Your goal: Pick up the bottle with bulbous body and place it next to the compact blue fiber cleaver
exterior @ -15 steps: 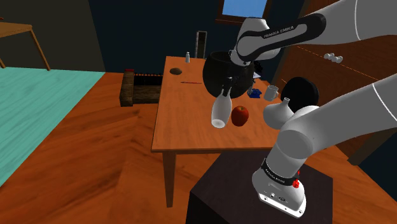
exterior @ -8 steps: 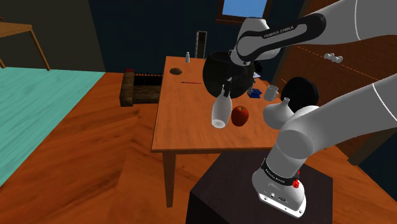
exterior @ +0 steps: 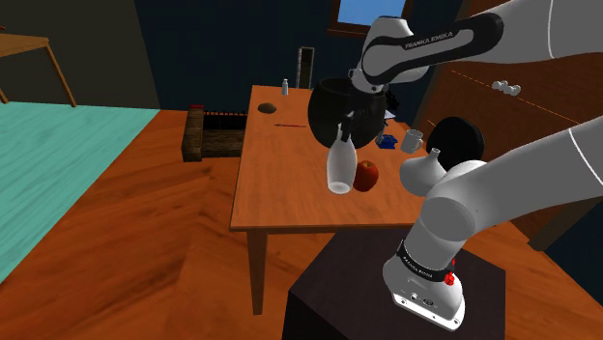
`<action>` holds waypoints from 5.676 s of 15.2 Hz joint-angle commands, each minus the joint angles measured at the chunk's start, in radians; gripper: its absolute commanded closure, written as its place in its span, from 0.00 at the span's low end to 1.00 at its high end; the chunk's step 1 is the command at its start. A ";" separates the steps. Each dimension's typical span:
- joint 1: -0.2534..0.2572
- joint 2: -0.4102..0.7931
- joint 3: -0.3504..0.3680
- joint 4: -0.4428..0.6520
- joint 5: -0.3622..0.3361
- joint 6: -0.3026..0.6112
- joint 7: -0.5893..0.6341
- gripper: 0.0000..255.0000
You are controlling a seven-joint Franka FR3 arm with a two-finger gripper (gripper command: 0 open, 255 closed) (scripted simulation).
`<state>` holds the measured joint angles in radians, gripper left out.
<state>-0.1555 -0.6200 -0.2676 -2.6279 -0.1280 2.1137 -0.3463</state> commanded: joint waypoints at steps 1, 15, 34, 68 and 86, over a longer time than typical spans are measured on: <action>0.001 -0.006 0.003 0.024 0.002 -0.030 -0.001 1.00; 0.008 -0.036 0.027 0.192 0.018 -0.228 0.004 1.00; 0.021 -0.002 0.049 0.472 0.040 -0.473 0.004 1.00; -0.016 0.143 -0.171 0.856 -0.008 -0.695 -0.281 1.00; -0.066 0.556 -0.693 1.102 0.172 -0.593 -0.858 1.00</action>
<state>-0.2144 -0.1005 -0.9297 -1.5407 0.0149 1.5146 -1.1638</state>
